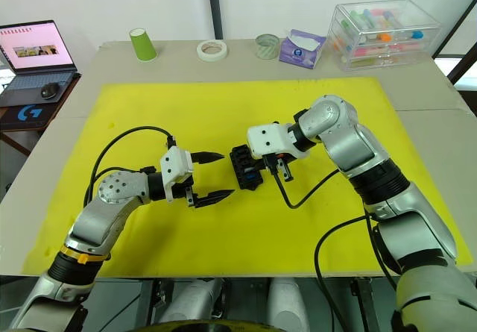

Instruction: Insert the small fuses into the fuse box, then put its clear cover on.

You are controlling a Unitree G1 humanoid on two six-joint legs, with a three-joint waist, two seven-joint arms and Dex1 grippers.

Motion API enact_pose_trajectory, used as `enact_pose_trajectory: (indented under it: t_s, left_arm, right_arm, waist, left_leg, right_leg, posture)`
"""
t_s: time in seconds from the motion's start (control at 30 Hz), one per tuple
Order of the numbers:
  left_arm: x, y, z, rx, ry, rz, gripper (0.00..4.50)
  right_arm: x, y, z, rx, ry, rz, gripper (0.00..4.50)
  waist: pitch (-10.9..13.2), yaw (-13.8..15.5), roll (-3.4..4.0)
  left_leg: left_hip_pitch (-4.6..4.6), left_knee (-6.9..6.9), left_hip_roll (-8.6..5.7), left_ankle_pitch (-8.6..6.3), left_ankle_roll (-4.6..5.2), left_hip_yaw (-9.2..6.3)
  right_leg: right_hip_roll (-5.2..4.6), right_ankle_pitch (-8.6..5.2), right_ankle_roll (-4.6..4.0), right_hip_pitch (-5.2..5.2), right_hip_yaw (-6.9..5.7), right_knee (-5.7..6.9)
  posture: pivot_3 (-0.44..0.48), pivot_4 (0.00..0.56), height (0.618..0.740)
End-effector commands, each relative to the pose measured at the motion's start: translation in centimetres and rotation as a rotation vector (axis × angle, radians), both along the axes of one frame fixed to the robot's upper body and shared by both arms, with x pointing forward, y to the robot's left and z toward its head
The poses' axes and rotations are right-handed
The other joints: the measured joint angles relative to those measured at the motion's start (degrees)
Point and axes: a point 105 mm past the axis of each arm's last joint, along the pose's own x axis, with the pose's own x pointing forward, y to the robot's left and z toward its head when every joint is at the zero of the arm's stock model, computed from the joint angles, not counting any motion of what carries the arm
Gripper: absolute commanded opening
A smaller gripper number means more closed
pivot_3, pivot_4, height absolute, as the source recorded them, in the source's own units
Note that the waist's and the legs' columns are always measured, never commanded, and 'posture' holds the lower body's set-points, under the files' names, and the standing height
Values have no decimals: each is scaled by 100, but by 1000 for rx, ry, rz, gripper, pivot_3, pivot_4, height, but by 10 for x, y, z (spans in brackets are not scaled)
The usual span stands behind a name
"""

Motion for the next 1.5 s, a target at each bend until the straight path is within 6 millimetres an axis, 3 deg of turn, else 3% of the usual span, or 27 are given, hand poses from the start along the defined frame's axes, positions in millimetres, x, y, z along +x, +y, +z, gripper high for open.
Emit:
enact_pose_trajectory:
  t_s: [0.03, 0.1, 0.2, 0.3, 1.0, 1.3, 1.4, 1.5]
  left_arm:
    - [-2, -5, 7, -4, -34, -25, 4480]
    - [-2, -4, 7, -4, -35, -23, 4480]
    - [-3, -4, 6, -3, -34, -22, 4500]
    - [-2, -4, 7, -3, -34, -20, 4500]
    - [0, -4, 7, -2, -35, -28, 4500]
    - [0, -5, 8, -7, -34, -36, 4500]
    - [-1, -6, 9, -8, -34, -38, 4500]
    - [-1, -6, 9, -8, -32, -41, 4500]
  right_arm:
    - [-2, 5, 6, 14, -23, 23, 0]
    - [-2, 5, 6, 15, -21, 22, 0]
    - [-2, 6, 6, 26, -21, 17, 675]
    - [-1, 6, 7, 31, -25, 14, 1688]
    - [3, -1, 30, 130, 30, -48, 1688]
    - [-5, -1, 46, 275, 76, -88, 1688]
    - [-12, 2, 49, 326, 86, -76, 1117]
    - [-22, 2, 45, 359, 82, -67, 64]
  waist:
    - [0, 0, 0]
    - [0, 0, 0]
    - [0, 0, 0]
    - [0, 1, 0]
    - [0, 2, 0]
    - [0, 4, 0]
    - [0, 8, 0]
    - [0, 11, 0]
  left_leg:
    - [0, 0, 0, 0, 0, 0]
    - [0, 0, 0, 0, 0, 0]
    - [0, 0, 0, 0, 0, 0]
    - [0, 0, 0, 0, 0, 0]
    - [0, 0, 0, 0, 0, 0]
    - [0, -1, 0, 0, 0, 0]
    - [0, 0, 0, 0, 0, 0]
    - [0, 0, 0, 0, 0, 0]
  right_leg:
    - [0, 0, 0, 0, 0, 0]
    - [0, 0, 0, 0, 0, 0]
    - [0, 0, 0, 0, 0, 0]
    - [0, 0, 0, 0, 0, 0]
    - [-1, 0, 0, 0, 0, -1]
    - [-1, 0, 0, 0, 0, -1]
    - [-1, 0, 0, 1, 0, -1]
    - [-1, 0, 0, 1, 0, -1]
  posture:
    - [0, 150, 740]
    - [0, 150, 740]
    - [0, 150, 740]
    - [0, 150, 740]
    - [0, 150, 740]
    - [0, 150, 740]
    - [0, 150, 740]
    - [0, 150, 740]
